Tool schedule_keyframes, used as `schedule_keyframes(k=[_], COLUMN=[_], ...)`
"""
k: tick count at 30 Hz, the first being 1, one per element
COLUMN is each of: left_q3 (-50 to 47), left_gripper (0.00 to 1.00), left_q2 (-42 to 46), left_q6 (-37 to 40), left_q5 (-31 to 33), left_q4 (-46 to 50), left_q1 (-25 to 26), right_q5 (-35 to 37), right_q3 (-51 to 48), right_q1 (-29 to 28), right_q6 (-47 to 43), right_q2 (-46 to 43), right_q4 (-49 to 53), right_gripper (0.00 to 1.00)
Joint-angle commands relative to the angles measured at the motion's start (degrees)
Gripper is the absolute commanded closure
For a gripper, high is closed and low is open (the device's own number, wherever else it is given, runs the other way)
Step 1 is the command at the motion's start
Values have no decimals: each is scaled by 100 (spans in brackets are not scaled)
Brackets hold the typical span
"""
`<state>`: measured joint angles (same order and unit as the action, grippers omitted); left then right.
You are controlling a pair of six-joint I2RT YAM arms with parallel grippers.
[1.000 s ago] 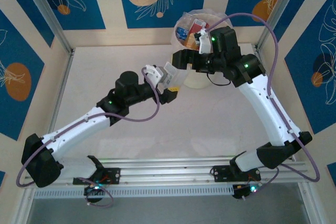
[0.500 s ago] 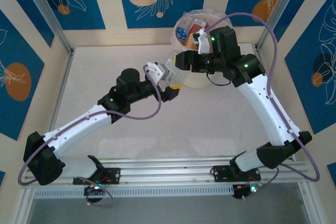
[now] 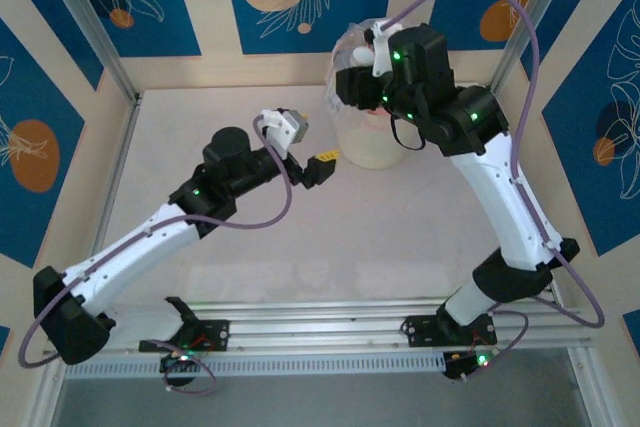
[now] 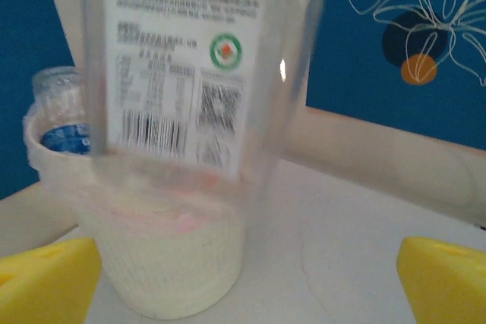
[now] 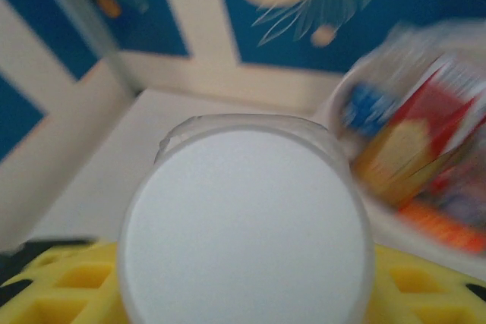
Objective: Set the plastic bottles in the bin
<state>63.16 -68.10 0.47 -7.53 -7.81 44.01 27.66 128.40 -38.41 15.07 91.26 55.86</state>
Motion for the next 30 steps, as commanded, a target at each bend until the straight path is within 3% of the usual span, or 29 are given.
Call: schedule_keyframes(k=[1, 4, 7, 13, 17, 23, 30], left_q3=[-127, -206, -294, -440, -512, -600, -681], left_gripper=[0, 1, 0, 0, 0, 1, 0], left_q2=[336, 438, 507, 638, 740, 837, 868], left_q6=[-150, -203, -283, -396, -425, -442, -473], left_q5=[485, 865, 972, 1006, 1000, 999, 1013], left_q4=[146, 297, 333, 366, 415, 459, 482], left_q1=[0, -6, -29, -44, -52, -60, -60], right_q5=[2327, 3113, 3446, 4082, 4276, 4103, 3925], right_q3=[693, 1095, 1580, 2726, 2838, 2766, 1813], right_q1=[-113, -90, 62, 427, 666, 956, 1149], right_q6=[-1062, -1815, -2353, -2937, -3064, -2145, -1144], right_q2=[495, 899, 1305, 2213, 2479, 2551, 2176], right_q4=[-91, -689, -1149, -1673, -1867, -977, -407], right_gripper=[79, 80, 80, 82, 81, 82, 84])
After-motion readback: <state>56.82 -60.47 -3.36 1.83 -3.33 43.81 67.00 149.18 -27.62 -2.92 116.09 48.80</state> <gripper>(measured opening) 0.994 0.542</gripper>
